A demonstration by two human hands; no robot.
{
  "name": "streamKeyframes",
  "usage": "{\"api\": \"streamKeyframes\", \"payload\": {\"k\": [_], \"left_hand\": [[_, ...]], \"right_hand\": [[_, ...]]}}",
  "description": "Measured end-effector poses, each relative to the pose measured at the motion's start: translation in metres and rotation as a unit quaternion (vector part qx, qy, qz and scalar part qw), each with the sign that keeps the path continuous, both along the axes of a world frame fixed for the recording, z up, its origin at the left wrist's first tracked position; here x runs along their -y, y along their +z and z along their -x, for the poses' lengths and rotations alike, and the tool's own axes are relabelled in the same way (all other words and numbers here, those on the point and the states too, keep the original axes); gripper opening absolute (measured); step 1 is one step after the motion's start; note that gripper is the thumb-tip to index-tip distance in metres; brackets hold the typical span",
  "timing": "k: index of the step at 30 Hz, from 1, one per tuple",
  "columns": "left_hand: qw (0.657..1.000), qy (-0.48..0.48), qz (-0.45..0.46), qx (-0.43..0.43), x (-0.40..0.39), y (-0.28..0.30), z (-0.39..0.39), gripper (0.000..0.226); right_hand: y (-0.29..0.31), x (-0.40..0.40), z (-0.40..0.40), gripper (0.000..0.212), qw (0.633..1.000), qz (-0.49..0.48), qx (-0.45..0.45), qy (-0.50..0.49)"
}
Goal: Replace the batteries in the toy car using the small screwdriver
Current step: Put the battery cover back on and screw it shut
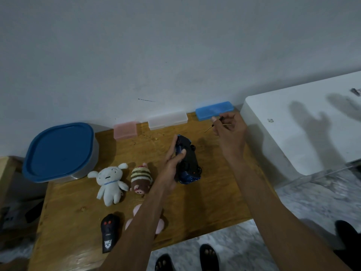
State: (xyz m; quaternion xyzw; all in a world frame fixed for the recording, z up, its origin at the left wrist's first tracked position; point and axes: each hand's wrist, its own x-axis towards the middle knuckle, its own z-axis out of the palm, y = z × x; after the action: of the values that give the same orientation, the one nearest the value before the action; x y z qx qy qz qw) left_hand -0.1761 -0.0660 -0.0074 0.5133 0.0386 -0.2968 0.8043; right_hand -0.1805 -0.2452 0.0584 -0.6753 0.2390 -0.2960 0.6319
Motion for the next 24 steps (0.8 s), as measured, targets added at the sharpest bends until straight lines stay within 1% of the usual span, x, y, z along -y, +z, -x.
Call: {"api": "streamKeyframes", "payload": {"k": [2,5,9,12,14,16,18,19,21,24], "left_hand": [[1.000,-0.001,-0.014,0.005,0.002,0.001,0.001,0.069],[0.997,-0.014,-0.064,0.030,0.003,-0.003,0.003,0.077],[0.978,-0.025,-0.173,0.112,0.011,-0.003,0.009,0.087],[0.951,-0.024,-0.256,0.169,0.018,-0.007,0.013,0.084],[0.927,-0.014,-0.329,0.181,0.023,-0.014,0.013,0.082],[0.907,-0.010,-0.384,0.171,0.028,-0.019,0.013,0.084],[0.899,0.001,-0.406,0.163,0.034,-0.024,0.015,0.086],[0.889,0.011,-0.426,0.166,0.037,-0.027,0.016,0.087],[0.858,0.025,-0.485,0.170,0.043,-0.033,0.018,0.087],[0.817,0.040,-0.561,0.127,0.052,-0.048,0.019,0.086]], "right_hand": [[-0.002,0.002,0.000,0.016,1.000,0.003,-0.005,0.002],[-0.004,0.005,0.000,0.017,1.000,0.010,-0.014,0.003],[-0.011,0.007,-0.001,0.019,1.000,0.016,-0.023,-0.007],[-0.014,0.010,-0.001,0.020,0.999,0.027,-0.031,-0.003],[-0.015,0.012,0.000,0.019,0.999,0.019,-0.033,-0.001],[-0.017,0.015,0.000,0.018,0.999,0.021,-0.037,-0.003],[-0.020,0.018,0.001,0.018,0.999,0.021,-0.044,-0.001],[-0.021,0.019,0.001,0.020,0.999,0.015,-0.047,0.002],[-0.024,0.019,0.002,0.023,0.998,0.000,-0.055,0.014],[-0.032,0.021,0.003,0.020,0.997,0.004,-0.069,0.036]]}}
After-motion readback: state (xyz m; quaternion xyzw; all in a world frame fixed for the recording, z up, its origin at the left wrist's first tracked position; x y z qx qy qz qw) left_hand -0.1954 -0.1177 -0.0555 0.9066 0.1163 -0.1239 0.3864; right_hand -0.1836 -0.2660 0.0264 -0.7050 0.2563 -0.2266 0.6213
